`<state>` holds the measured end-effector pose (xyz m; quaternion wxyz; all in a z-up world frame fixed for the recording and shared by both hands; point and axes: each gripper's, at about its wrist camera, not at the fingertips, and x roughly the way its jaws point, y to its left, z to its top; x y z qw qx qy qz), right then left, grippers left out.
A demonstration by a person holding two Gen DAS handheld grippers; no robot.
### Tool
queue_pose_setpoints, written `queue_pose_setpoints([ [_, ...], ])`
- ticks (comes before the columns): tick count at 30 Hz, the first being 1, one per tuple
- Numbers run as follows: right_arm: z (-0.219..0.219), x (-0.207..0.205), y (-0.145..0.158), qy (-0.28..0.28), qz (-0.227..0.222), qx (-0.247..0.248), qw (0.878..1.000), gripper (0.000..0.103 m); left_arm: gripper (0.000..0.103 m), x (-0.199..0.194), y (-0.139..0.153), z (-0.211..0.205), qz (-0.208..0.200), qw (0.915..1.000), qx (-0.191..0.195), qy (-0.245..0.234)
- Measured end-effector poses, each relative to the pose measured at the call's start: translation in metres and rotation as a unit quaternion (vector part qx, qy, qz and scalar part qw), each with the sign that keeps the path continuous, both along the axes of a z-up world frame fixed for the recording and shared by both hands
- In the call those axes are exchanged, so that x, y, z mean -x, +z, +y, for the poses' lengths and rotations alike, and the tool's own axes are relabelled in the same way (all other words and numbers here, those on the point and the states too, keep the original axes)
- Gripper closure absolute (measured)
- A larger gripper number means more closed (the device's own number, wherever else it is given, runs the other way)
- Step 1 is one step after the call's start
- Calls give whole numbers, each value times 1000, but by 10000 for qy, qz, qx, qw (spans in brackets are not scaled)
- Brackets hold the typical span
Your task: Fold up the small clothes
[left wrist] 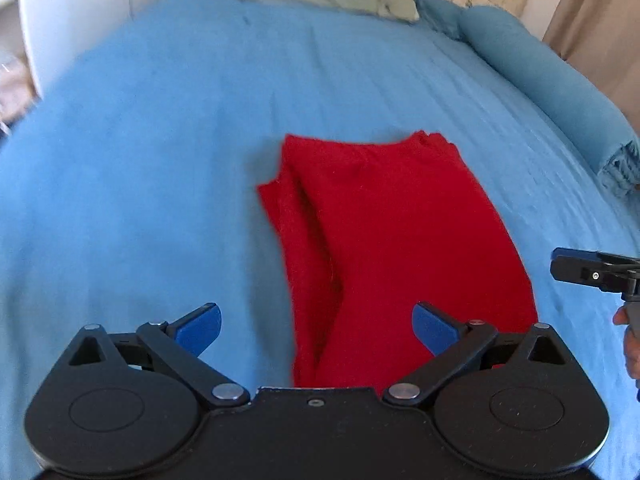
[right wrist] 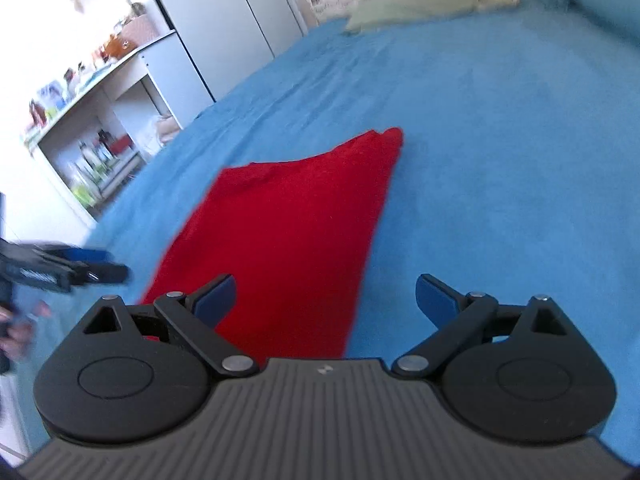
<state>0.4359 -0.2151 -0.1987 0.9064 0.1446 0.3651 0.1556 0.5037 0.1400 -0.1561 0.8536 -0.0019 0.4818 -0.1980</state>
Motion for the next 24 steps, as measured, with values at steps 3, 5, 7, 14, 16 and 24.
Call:
queue_pose_setpoints([
  [3, -2, -31, -3, 23, 517, -226, 9984, 0, 10, -26, -20, -3, 231, 9996, 144, -97],
  [5, -2, -47, -12, 6, 738, -331, 9967, 0, 16, -35, -34, -6, 424, 9984, 339, -141],
  [7, 0, -56, -22, 51, 846, -433, 9955, 16, 16, -39, -42, -6, 420, 9979, 484, -131],
  [14, 7, -69, -48, 235, 907, -871, 9918, 24, 33, -41, -47, -6, 249, 9964, 780, -199],
  [16, 8, -71, -51, 183, 879, -983, 9911, 27, 46, -42, -47, -9, 293, 9959, 837, -201],
  [24, 32, -64, -37, 164, 473, -273, 9984, 60, 71, -26, -29, -29, -141, 9993, 181, -296],
])
